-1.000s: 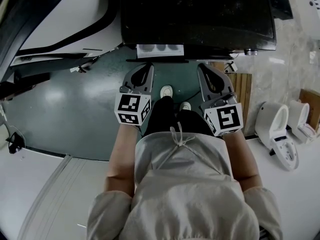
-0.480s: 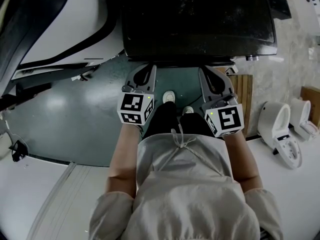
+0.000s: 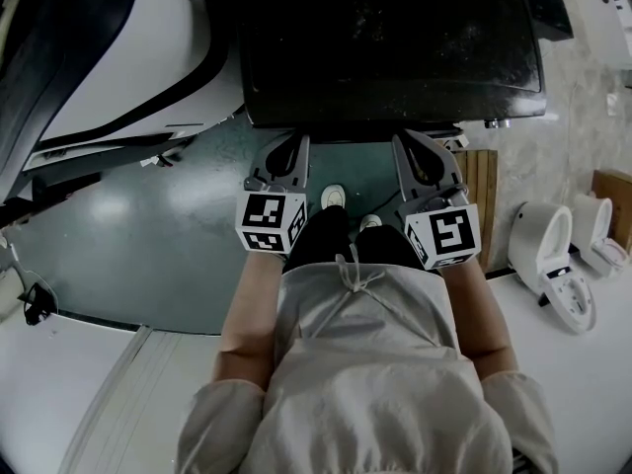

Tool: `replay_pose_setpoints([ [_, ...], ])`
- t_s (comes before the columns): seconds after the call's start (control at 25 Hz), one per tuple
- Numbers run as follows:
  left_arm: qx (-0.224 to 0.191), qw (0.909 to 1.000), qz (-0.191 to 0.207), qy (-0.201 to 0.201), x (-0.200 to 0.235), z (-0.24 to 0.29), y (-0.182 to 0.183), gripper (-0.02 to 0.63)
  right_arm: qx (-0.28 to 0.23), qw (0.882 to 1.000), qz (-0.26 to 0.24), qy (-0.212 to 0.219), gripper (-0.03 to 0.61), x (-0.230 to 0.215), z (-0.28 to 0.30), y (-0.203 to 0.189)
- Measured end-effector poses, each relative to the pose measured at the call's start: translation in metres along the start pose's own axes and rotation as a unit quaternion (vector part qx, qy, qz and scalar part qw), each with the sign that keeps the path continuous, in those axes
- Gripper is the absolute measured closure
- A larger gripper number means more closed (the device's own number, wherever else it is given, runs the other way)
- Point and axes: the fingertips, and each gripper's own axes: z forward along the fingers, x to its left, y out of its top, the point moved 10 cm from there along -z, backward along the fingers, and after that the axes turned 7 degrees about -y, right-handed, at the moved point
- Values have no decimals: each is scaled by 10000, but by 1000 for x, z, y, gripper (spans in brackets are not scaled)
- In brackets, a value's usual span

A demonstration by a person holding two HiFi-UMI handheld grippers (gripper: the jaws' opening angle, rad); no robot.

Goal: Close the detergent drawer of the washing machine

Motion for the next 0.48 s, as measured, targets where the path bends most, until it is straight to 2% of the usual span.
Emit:
replay_pose_setpoints([
  [0.24, -112, 9999, 39, -13, 2, 2, -1, 597, 46, 10000, 15, -40, 572, -1, 4, 1],
  [0.4, -85, 9995, -278, 82, 2, 6, 1, 597, 71, 10000, 22, -65, 572, 1, 8, 1],
  [0.48, -105, 9995, -300, 82, 2, 6, 0, 597, 67, 9999, 25, -77, 572, 4, 8, 2],
])
